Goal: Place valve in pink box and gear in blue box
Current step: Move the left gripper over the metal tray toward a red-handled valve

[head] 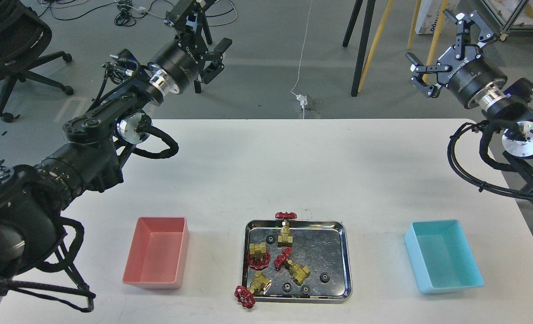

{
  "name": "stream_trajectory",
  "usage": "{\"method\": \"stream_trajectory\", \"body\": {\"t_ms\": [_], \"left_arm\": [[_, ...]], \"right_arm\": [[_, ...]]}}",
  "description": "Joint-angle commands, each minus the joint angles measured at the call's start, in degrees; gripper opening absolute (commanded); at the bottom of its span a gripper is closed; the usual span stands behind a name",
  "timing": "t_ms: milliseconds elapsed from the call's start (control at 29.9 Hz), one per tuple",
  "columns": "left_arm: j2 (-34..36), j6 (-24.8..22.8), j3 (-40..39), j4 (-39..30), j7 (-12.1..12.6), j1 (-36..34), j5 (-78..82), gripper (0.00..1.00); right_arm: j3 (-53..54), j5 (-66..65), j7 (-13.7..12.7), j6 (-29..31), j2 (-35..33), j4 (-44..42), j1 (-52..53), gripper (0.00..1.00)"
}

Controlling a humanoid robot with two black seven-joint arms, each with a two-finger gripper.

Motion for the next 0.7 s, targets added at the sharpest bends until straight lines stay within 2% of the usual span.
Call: {"method": "stream_trajectory", "body": {"t_ms": [0,234,368,468,568,668], "left_arm": [[1.6,0.0,-0.84,-0.14,0.0,0.59,-0.16,1.0],[1.61,0.0,-3.9,0.65,0.0,0.5,-2.17,1.0],[0.03,0.0,-6.02,-0.58,0.0,1.29,-3.41,1.0],[0.46,0.0,-5.5,-6.71,0.0,3.05,-2.8,1.0],[6.15,0.0,-5.58,-16.46,0.0,3.4,-1.66,1.0],[11.09,0.0,-6.02,-26.13,0.0,2.62,4.04,1.0]], "right_arm": [[0.17,0.01,0.02,0.0,0.41,-0.01,-0.59,1.0],[8.34,1.06,0.37,0.0,0.76,-0.19,2.29,1.0],[5.29,0.45,-0.24,0.0,-1.51,-0.45,12.47,1.0],[-4.1,0.71,-1.03,0.0,-5.91,-0.98,21.79,1.0],[-12.29,1.07,-3.66,0.0,-7.15,-0.45,29.89,1.0],[-15.73,0.98,-6.3,0.0,-7.15,-0.98,32.89,1.0]]}}
